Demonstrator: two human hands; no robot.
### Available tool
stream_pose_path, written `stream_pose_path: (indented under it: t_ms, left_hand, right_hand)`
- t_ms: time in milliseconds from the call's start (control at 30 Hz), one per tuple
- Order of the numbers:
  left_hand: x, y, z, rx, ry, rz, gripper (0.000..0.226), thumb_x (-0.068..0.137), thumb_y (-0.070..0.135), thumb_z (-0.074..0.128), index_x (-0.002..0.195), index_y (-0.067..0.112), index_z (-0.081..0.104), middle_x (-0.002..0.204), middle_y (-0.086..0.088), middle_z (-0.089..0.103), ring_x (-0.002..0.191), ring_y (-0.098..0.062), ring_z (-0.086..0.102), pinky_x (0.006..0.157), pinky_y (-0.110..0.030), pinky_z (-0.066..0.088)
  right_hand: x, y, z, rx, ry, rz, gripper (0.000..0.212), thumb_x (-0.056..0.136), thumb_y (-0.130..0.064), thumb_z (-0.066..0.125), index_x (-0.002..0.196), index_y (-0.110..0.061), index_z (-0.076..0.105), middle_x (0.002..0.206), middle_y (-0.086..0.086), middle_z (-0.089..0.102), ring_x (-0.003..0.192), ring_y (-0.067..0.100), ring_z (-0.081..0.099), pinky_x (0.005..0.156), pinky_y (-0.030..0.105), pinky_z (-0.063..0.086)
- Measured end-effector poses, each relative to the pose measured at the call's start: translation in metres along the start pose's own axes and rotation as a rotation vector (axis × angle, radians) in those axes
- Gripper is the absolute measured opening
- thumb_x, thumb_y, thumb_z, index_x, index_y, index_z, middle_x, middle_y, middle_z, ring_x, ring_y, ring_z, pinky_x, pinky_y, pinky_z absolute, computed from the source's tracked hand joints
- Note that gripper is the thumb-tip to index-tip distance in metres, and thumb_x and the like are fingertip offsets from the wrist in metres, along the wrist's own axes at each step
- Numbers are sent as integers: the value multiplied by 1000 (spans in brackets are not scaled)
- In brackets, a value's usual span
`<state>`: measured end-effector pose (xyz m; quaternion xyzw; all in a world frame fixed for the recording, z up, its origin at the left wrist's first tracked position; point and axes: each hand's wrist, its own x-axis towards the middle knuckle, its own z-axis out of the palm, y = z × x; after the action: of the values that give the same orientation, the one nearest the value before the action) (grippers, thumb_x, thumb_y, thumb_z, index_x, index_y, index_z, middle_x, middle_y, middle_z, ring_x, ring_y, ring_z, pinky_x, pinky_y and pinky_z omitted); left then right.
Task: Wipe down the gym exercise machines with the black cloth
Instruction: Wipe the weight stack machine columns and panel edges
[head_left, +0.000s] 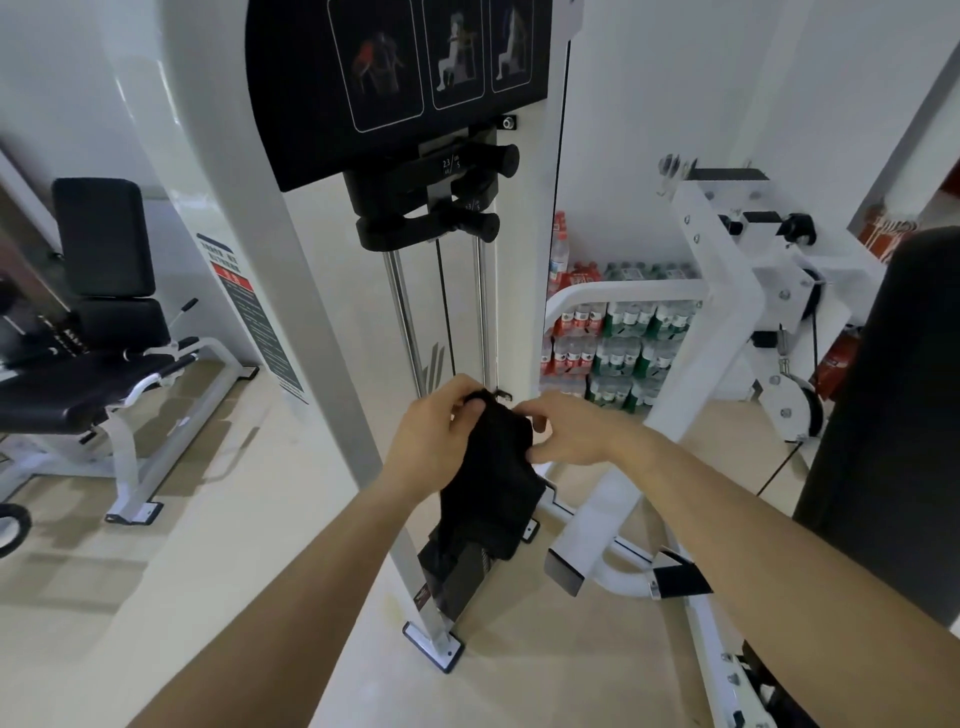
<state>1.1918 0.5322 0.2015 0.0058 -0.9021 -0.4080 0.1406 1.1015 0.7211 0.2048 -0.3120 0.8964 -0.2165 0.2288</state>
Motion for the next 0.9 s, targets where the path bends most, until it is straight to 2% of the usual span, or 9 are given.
stream_pose_path:
  t_ms: [100,200,267,367,500,633,733,800,900]
  left_hand:
    - [1,-3,-13,-68,-70,10,14,103,17,51,98,24,63,88,11,67,87,-7,61,79,-27,51]
    - [0,-9,-25,-74,-88,-4,15,103,18,52,94,24,62,86,13,65,88,-8,62,78,-22,48]
    - [-3,-14,-30,-56,-61,-33,20,103,19,53,88,30,59,82,14,63,83,-4,60,73,-14,42]
    - [-8,-22,-31,-5,19,-111,18,103,21,52,89,31,57,81,15,61,78,1,56,65,-8,37]
    - [-14,-34,-26,12,98,-242,14,104,23,49,96,23,60,84,8,63,78,-11,60,61,-10,39]
    - [-16,-36,-20,5,160,-313,17,105,24,48,92,19,59,81,5,63,81,-23,62,65,-27,43]
    - [-18,-30,-20,-62,201,-319,21,105,23,47,87,16,56,77,3,59,76,-17,56,62,-25,40]
    - [-18,-24,-19,-151,209,-311,19,105,23,46,90,15,56,79,2,58,75,-13,53,63,-24,39]
    - [-19,-17,-20,-288,209,-294,21,106,27,44,94,12,53,79,-3,54,73,-14,49,65,-27,37]
  right_hand:
    - [5,11,10,-71,16,-35,27,78,-30,76,95,-41,59,107,-3,45,107,20,46,92,35,42]
    - [4,18,11,7,29,-53,16,78,-34,80,90,-31,70,118,-11,58,112,11,52,100,33,41]
    - [0,22,9,77,65,-38,13,81,-31,78,93,-25,78,104,-9,72,100,11,63,93,33,49]
    - [-9,24,3,265,168,-60,10,86,-26,74,95,-24,80,88,-1,77,87,20,71,86,37,54]
    - [-15,17,-5,423,270,-156,19,92,-10,71,109,-13,77,91,-2,78,86,15,73,85,25,55]
    - [-17,10,-8,450,321,-193,24,88,-7,74,110,-15,73,78,1,75,77,17,73,79,22,54]
    - [-15,8,-11,331,370,-123,36,85,-18,78,119,-26,68,74,-7,74,90,9,71,92,26,51]
    - [-13,6,-14,281,363,-75,24,85,-20,78,108,-27,73,81,-10,73,87,5,69,93,33,53]
    - [-11,4,-15,470,337,-70,8,91,-19,71,99,-17,70,94,0,73,92,20,69,95,44,54]
